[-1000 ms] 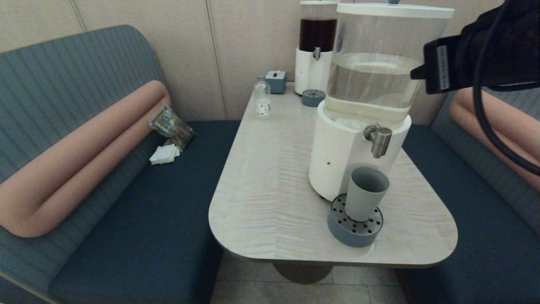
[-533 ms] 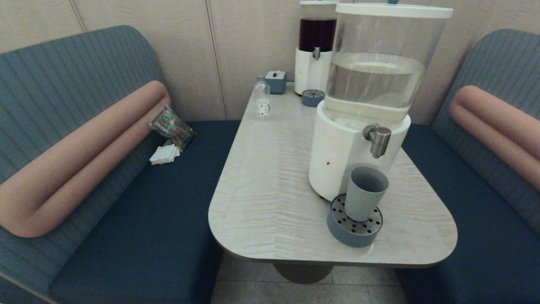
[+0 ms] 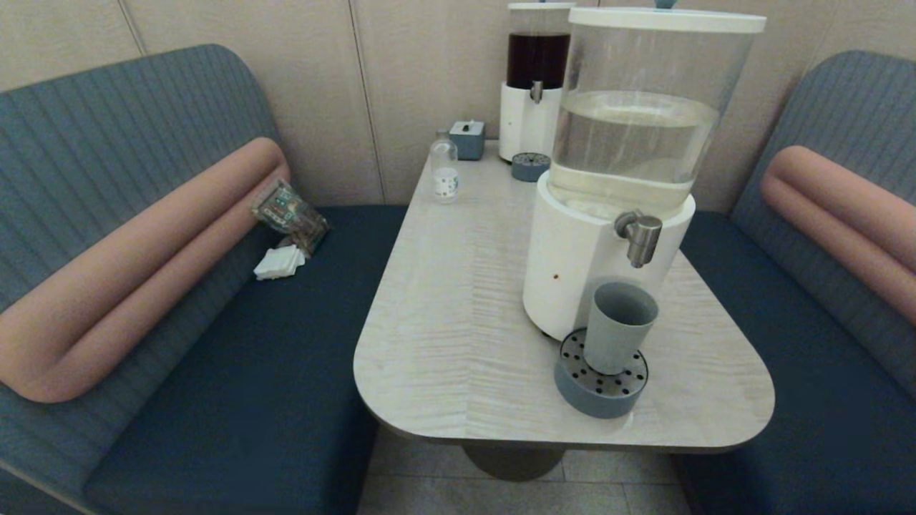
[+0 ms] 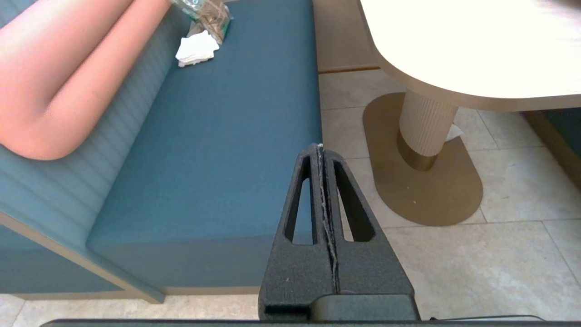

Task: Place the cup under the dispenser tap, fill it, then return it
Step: Place the cup next to the water dispenser

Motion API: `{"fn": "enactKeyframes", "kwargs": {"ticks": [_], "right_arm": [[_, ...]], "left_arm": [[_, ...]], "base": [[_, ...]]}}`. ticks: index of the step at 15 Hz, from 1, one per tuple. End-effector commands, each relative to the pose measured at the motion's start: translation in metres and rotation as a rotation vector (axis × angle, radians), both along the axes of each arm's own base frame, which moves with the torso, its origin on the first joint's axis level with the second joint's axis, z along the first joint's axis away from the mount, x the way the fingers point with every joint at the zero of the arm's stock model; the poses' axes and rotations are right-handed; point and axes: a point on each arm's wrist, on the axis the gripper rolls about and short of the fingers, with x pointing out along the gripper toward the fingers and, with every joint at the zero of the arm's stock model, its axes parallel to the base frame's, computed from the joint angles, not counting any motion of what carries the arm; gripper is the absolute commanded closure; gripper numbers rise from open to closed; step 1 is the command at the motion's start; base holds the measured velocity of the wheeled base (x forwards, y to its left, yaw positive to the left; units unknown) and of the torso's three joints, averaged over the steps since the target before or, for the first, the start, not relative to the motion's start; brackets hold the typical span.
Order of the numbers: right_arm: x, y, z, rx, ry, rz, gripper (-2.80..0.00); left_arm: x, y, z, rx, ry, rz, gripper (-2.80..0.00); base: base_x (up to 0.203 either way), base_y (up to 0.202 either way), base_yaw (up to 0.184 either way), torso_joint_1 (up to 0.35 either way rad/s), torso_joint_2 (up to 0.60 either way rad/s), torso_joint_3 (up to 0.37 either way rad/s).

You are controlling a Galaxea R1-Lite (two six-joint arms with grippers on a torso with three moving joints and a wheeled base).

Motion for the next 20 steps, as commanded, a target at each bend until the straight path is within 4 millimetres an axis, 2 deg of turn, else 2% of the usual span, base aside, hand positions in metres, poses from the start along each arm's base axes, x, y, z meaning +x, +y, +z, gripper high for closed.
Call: {"fn": "enactKeyframes", "kwargs": {"ticks": [1, 6, 7, 12, 14, 16, 20], "right_arm": [[-0.027, 0.000, -0.032, -0.005, -0.102, 0.019, 0.00], [-0.044, 0.002, -0.101, -0.018, -0.152, 0.088, 0.00], [-0.040, 0.003, -0.118, -0.017, -0.129, 0.098, 0.00], [-0.008, 0.004, -0.179, 0.018, -0.017, 0.128, 0.00], [-0.006, 0.005, -0.182, 0.061, -0.017, 0.180, 0.00], [-0.006, 0.005, -0.190, 0.080, 0.065, 0.192, 0.00], [-0.007, 0.005, -0.189, 0.133, 0.062, 0.193, 0.00]], "left_arm": [[0.000, 0.000, 0.000, 0.000, 0.000, 0.000, 0.00], [0.000, 0.000, 0.000, 0.001, 0.000, 0.000, 0.00], [0.000, 0.000, 0.000, 0.002, 0.000, 0.000, 0.00], [0.000, 0.000, 0.000, 0.000, 0.000, 0.000, 0.00], [0.000, 0.000, 0.000, 0.001, 0.000, 0.000, 0.00], [0.000, 0.000, 0.000, 0.002, 0.000, 0.000, 0.00], [0.000, 0.000, 0.000, 0.001, 0.000, 0.000, 0.00]], "base": [[0.000, 0.000, 0.000, 0.000, 0.00, 0.000], [0.000, 0.000, 0.000, 0.000, 0.00, 0.000], [0.000, 0.000, 0.000, 0.000, 0.00, 0.000], [0.000, 0.000, 0.000, 0.000, 0.00, 0.000], [0.000, 0.000, 0.000, 0.000, 0.00, 0.000], [0.000, 0.000, 0.000, 0.000, 0.00, 0.000], [0.000, 0.000, 0.000, 0.000, 0.00, 0.000]]}}
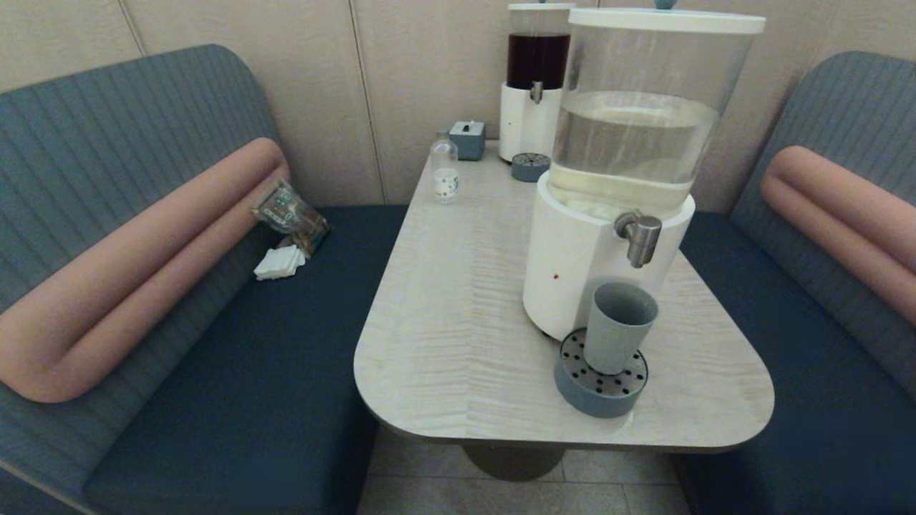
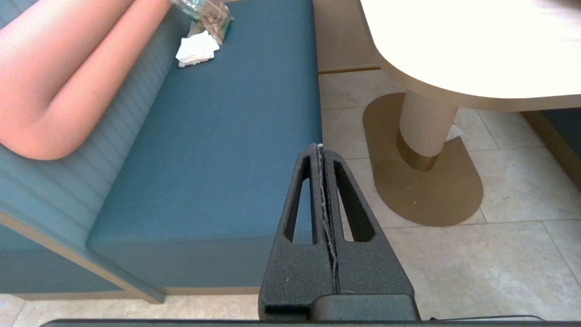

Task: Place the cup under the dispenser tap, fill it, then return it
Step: Place the cup next to the water dispenser

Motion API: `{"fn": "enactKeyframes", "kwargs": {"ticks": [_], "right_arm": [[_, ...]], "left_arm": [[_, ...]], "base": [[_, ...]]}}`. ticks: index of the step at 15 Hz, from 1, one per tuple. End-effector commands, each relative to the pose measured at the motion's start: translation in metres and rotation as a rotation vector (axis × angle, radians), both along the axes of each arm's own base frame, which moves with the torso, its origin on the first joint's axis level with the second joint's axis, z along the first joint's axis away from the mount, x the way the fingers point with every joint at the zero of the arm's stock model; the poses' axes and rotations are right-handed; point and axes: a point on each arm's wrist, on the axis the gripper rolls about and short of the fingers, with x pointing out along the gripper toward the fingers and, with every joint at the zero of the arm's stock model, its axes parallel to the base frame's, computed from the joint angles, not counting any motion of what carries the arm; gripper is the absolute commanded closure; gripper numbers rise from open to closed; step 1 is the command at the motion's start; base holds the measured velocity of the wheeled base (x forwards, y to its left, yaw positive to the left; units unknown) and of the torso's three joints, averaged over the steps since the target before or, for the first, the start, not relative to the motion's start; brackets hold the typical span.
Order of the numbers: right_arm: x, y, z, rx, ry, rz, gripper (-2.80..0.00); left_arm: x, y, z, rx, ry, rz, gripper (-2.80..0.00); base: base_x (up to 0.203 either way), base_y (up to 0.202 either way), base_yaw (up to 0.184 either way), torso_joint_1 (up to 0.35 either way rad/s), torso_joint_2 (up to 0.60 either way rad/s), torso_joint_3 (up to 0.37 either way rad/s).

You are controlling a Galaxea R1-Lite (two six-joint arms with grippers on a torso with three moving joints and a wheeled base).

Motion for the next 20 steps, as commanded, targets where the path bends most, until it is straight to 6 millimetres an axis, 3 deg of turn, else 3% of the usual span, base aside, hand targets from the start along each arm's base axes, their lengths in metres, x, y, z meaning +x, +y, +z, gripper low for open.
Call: {"fn": "enactKeyframes", "kwargs": {"ticks": [1, 8, 11, 14, 16, 18, 20], "right_arm": [[0.000, 0.000, 0.000, 0.018, -0.003, -0.001, 0.00], [0.000, 0.000, 0.000, 0.020, -0.009, -0.001, 0.00], [0.000, 0.000, 0.000, 0.020, -0.009, -0.001, 0.00], [0.000, 0.000, 0.000, 0.020, -0.009, -0.001, 0.00], [0.000, 0.000, 0.000, 0.020, -0.009, -0.001, 0.00], [0.000, 0.000, 0.000, 0.020, -0.009, -0.001, 0.00], [0.000, 0.000, 0.000, 0.019, -0.009, -0.001, 0.00]], "left_arm": [[0.000, 0.000, 0.000, 0.009, -0.001, -0.005, 0.00], [0.000, 0.000, 0.001, 0.005, -0.007, -0.010, 0.00], [-0.003, -0.001, 0.011, 0.022, -0.051, -0.039, 0.00], [-0.019, -0.002, 0.066, -0.009, -0.127, -0.115, 0.00], [-0.013, -0.003, 0.114, -0.069, -0.102, -0.182, 0.00], [0.014, -0.005, 0.160, -0.155, -0.050, -0.253, 0.00], [0.063, -0.009, 0.192, -0.213, -0.016, -0.336, 0.00]], "base": [[0.000, 0.000, 0.000, 0.000, 0.00, 0.000], [0.000, 0.000, 0.000, 0.000, 0.00, 0.000], [0.000, 0.000, 0.000, 0.000, 0.00, 0.000], [0.000, 0.000, 0.000, 0.000, 0.00, 0.000], [0.000, 0.000, 0.000, 0.000, 0.00, 0.000], [0.000, 0.000, 0.000, 0.000, 0.00, 0.000], [0.000, 0.000, 0.000, 0.000, 0.00, 0.000]]}}
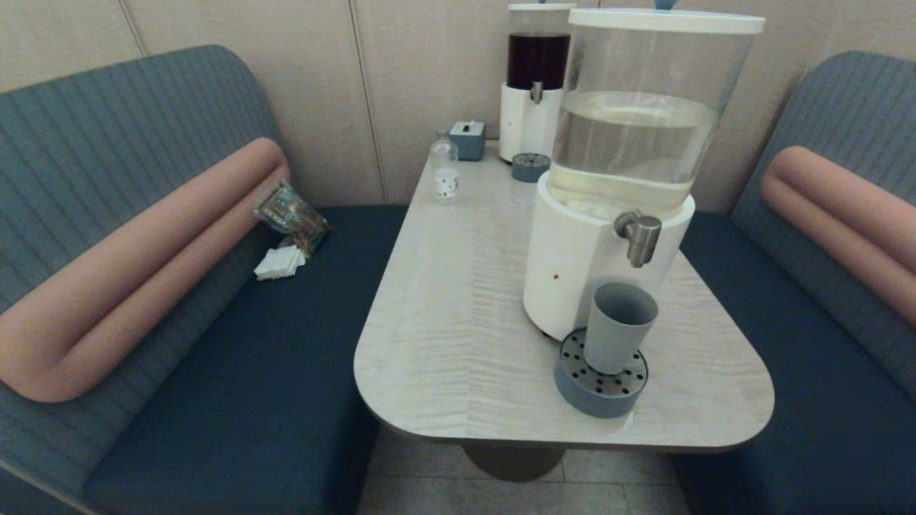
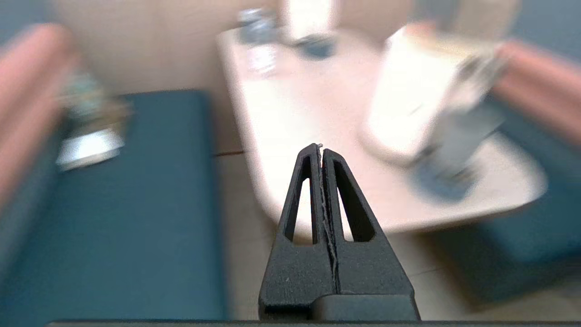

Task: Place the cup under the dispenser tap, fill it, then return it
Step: Place the cup next to the water dispenser

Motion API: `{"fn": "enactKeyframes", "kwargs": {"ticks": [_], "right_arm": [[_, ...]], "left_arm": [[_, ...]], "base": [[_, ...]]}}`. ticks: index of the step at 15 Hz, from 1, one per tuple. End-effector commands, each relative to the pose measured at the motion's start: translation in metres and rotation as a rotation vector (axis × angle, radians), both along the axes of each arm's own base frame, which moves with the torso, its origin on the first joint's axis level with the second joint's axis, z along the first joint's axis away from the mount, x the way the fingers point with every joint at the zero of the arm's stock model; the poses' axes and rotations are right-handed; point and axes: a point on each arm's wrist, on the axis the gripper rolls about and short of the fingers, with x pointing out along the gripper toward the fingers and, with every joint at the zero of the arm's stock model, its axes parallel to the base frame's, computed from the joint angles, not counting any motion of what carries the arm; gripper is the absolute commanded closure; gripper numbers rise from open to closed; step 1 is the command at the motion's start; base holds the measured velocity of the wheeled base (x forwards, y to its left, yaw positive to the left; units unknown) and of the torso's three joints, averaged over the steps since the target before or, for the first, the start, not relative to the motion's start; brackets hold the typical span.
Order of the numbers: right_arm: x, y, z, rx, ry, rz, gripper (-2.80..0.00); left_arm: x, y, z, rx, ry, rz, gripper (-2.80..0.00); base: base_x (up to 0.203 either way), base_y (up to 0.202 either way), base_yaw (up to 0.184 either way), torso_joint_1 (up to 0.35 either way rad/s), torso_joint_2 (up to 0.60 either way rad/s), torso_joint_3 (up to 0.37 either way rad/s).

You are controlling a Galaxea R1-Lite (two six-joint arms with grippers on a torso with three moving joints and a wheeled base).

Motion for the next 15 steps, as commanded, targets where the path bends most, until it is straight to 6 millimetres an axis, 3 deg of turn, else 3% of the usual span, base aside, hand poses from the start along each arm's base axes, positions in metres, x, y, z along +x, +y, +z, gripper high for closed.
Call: {"fn": "enactKeyframes", "kwargs": {"ticks": [1, 3, 5, 10, 11, 15], "right_arm": [[0.000, 0.000, 0.000, 0.000, 0.001, 0.001, 0.00], [0.000, 0.000, 0.000, 0.000, 0.003, 0.001, 0.00], [0.000, 0.000, 0.000, 0.001, 0.000, 0.001, 0.00], [0.000, 0.000, 0.000, 0.000, 0.003, 0.001, 0.00], [0.000, 0.000, 0.000, 0.000, 0.002, 0.001, 0.00], [0.000, 0.000, 0.000, 0.001, 0.001, 0.001, 0.00]], "left_arm": [[0.087, -0.007, 0.037, -0.025, 0.110, -0.099, 0.00], [0.145, -0.014, 0.051, -0.021, 0.039, -0.212, 0.00], [0.186, -0.022, 0.054, 0.001, -0.031, -0.353, 0.00], [0.252, -0.039, 0.031, 0.077, -0.123, -0.667, 0.00], [0.266, -0.042, 0.022, 0.091, -0.153, -0.705, -2.80], [0.300, -0.064, -0.015, 0.116, -0.204, -0.812, -2.80]], "base": [[0.000, 0.000, 0.000, 0.000, 0.00, 0.000], [0.000, 0.000, 0.000, 0.000, 0.00, 0.000], [0.000, 0.000, 0.000, 0.000, 0.00, 0.000], [0.000, 0.000, 0.000, 0.000, 0.00, 0.000], [0.000, 0.000, 0.000, 0.000, 0.00, 0.000], [0.000, 0.000, 0.000, 0.000, 0.00, 0.000]]}}
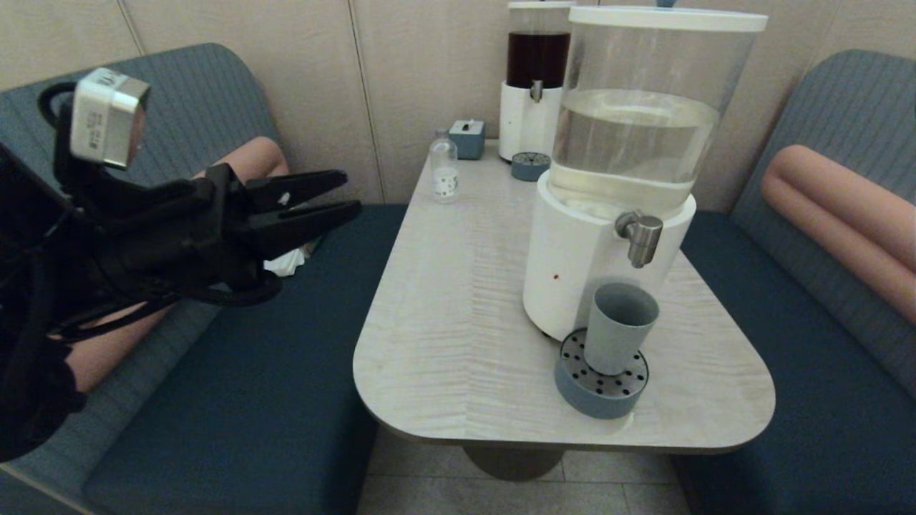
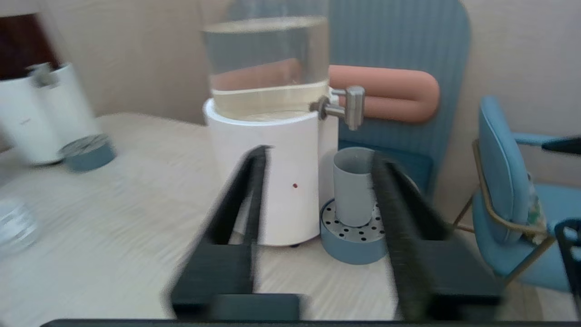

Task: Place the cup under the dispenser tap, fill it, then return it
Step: Place the cup next to the water dispenser

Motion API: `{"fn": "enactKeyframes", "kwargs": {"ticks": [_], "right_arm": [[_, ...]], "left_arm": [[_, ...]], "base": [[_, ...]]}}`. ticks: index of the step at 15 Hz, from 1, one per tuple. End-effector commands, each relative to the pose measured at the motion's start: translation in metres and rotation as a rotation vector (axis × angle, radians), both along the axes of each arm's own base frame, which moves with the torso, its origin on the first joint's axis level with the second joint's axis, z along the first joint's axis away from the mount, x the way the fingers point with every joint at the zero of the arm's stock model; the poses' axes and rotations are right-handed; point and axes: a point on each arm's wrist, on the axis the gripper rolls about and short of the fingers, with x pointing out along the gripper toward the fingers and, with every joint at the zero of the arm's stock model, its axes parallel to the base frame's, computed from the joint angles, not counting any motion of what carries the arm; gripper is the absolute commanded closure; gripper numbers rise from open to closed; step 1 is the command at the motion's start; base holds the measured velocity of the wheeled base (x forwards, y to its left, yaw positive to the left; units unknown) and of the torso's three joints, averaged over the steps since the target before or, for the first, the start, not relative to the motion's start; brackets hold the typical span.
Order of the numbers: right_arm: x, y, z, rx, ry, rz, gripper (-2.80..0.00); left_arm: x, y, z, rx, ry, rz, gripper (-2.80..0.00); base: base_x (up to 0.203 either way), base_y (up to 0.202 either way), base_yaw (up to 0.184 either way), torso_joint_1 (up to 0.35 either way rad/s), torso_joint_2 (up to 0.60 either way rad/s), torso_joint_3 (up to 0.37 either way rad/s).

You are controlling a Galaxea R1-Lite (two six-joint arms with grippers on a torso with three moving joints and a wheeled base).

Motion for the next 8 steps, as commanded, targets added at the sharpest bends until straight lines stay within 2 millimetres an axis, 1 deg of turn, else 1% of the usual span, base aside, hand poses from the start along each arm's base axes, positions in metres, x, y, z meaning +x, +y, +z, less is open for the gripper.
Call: {"fn": "enactKeyframes", "kwargs": {"ticks": [1, 3, 4, 7, 8], "right_arm": [[0.000, 0.000, 0.000, 0.000, 0.002, 0.001, 0.00], [0.000, 0.000, 0.000, 0.000, 0.001, 0.001, 0.00], [0.000, 0.000, 0.000, 0.000, 0.001, 0.001, 0.00], [0.000, 0.000, 0.000, 0.000, -0.001, 0.001, 0.00], [0.000, 0.000, 0.000, 0.000, 0.001, 0.001, 0.00]], "left_arm": [[0.031, -0.015, -0.036, 0.016, 0.060, -0.043, -2.80], [0.045, -0.026, -0.053, 0.031, 0.072, -0.067, -2.80], [0.052, -0.035, -0.065, 0.044, 0.078, -0.085, -2.80], [0.073, -0.068, -0.111, 0.088, 0.102, -0.151, -2.80], [0.076, -0.081, -0.124, 0.098, 0.103, -0.180, -2.80]], "base": [[0.000, 0.000, 0.000, 0.000, 0.00, 0.000], [0.000, 0.000, 0.000, 0.000, 0.00, 0.000], [0.000, 0.000, 0.000, 0.000, 0.00, 0.000], [0.000, 0.000, 0.000, 0.000, 0.00, 0.000], [0.000, 0.000, 0.000, 0.000, 0.00, 0.000]]}}
